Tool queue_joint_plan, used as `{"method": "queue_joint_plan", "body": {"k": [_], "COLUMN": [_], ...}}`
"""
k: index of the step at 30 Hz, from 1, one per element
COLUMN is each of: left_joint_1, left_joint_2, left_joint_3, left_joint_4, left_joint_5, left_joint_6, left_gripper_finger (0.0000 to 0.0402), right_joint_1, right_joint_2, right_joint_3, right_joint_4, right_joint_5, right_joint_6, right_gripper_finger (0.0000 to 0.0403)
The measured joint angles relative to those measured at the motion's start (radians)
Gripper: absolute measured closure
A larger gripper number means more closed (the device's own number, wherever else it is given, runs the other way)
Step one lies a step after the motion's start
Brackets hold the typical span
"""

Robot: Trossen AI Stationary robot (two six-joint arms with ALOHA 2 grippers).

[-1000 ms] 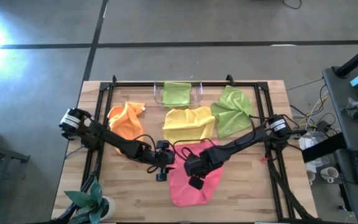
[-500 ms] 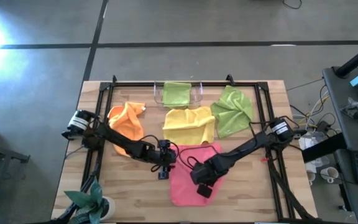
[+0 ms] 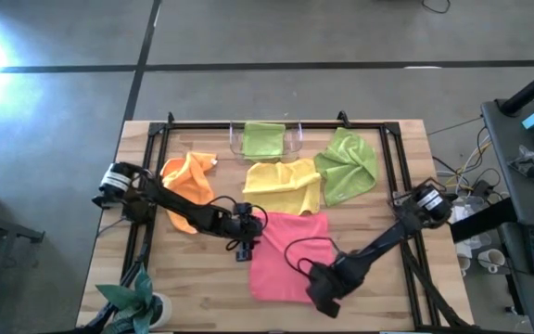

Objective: Fold microfiber towels
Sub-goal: Fold the pink microfiber cloth

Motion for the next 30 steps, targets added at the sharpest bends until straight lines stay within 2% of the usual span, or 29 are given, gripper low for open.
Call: {"method": "queue_joint_plan", "body": {"k": [5, 8, 15, 17, 23, 30], "left_joint_1": [-0.001, -0.01, -0.084, -0.119, -0.238, -0.356], "left_joint_2": [-0.055, -0.11, -0.264, -0.295, -0.301, -0.204], "left_joint_3": [-0.004, 0.0, -0.001, -0.001, 0.009, 0.101], "left_joint_4": [-0.093, -0.154, -0.18, -0.177, -0.175, -0.173], "left_joint_5": [0.005, 0.005, 0.039, 0.039, 0.034, 0.029], "left_joint_6": [0.001, 0.001, 0.008, 0.009, 0.055, 0.026], "left_gripper_finger": [0.0212, 0.0212, 0.0212, 0.0212, 0.0212, 0.0212], "right_joint_1": [0.071, 0.11, 0.179, 0.187, 0.19, 0.207], "right_joint_2": [-0.028, -0.058, -0.145, -0.159, -0.172, -0.172], "right_joint_3": [0.0, 0.0, 0.0, 0.0, 0.0, 0.0], "right_joint_4": [-0.006, -0.005, 0.003, -0.002, -0.017, -0.037], "right_joint_5": [0.009, 0.05, 0.355, 0.408, 0.431, 0.423], "right_joint_6": [0.099, 0.156, 0.212, 0.195, 0.064, 0.003], "right_gripper_finger": [0.0394, 0.0394, 0.0394, 0.0394, 0.0394, 0.0394]}}
